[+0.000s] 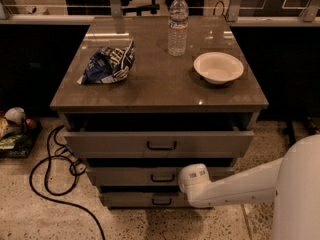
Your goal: Close middle drawer
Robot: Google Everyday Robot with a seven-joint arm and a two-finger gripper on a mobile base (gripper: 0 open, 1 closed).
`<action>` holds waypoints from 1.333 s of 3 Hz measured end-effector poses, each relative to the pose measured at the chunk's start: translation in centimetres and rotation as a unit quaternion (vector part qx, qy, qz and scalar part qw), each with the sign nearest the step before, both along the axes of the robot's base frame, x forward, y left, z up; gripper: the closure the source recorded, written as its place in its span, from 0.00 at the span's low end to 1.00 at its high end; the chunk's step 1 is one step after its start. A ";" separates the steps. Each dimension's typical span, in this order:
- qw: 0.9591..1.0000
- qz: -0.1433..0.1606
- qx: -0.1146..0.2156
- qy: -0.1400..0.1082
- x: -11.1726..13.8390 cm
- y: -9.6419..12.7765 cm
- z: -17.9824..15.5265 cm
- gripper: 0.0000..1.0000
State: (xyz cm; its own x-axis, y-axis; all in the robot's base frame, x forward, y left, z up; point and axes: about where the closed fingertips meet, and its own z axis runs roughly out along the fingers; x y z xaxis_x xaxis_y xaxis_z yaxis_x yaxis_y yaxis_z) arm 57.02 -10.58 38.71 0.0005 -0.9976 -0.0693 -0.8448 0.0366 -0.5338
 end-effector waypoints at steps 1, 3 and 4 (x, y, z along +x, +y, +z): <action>1.000 0.000 0.000 0.000 0.0 0.0 -0.1 0.87; 1.000 0.000 0.000 0.001 -0.1 0.0 -0.2 0.38; 1.000 0.000 0.000 0.002 -0.1 0.1 -0.3 0.15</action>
Offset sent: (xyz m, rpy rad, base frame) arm -0.0002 0.0001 -0.0005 0.0001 0.0008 0.0001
